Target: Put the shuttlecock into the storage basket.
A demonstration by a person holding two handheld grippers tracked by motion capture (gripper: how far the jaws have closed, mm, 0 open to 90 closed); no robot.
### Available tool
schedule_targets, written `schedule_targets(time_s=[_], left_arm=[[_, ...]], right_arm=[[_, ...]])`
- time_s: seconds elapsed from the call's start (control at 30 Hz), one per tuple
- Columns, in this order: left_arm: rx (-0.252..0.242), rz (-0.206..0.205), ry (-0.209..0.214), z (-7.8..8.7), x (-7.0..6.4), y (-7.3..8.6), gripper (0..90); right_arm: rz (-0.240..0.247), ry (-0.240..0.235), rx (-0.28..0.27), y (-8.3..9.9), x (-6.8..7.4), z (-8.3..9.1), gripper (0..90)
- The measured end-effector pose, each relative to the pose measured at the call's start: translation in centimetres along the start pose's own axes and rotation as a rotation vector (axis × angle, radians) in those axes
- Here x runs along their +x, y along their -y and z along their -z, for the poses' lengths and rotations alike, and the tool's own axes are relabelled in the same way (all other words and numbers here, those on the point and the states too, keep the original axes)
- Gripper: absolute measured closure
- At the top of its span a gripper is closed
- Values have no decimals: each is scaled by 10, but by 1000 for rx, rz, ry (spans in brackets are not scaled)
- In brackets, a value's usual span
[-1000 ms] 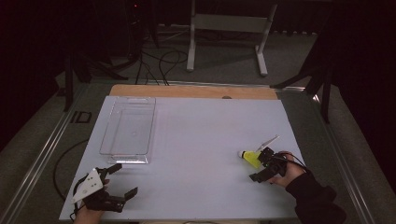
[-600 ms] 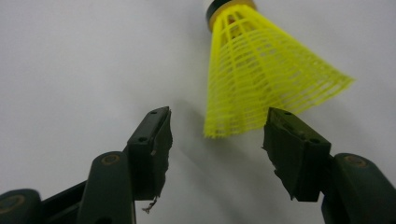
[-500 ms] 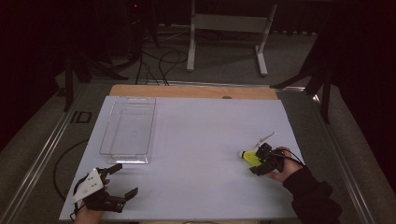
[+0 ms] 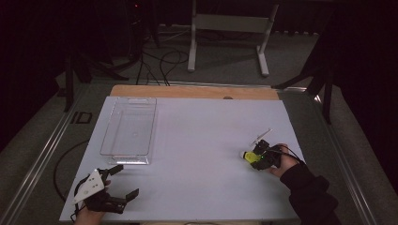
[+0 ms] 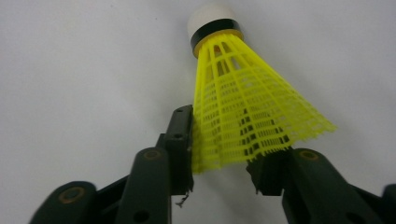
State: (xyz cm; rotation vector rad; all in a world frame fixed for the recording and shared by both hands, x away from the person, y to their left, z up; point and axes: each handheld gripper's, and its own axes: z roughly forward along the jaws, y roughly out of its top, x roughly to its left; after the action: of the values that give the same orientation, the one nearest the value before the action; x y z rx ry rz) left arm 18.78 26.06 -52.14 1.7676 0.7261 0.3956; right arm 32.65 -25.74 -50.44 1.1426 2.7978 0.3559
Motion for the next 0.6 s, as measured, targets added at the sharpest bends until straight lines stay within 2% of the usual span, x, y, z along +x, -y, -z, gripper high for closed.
schedule_targets(time_s=[0.1, 0.13, 0.27, 0.43, 0.6], left_arm=[[-1, 2, 0, 0, 0, 0, 0], [1, 1, 1, 0, 0, 0, 0], [4, 0, 1, 0, 0, 0, 0], [4, 0, 1, 0, 0, 0, 0], [6, -1, 1, -1, 0, 0, 0]], right_arm=[[5, -10, 7, 0, -1, 0, 720], [10, -28, 14, -1, -1, -1, 784], [15, -29, 20, -1, -1, -2, 873], [7, -45, 10, -2, -4, -1, 884], [39, -82, 5, -3, -6, 6, 892]])
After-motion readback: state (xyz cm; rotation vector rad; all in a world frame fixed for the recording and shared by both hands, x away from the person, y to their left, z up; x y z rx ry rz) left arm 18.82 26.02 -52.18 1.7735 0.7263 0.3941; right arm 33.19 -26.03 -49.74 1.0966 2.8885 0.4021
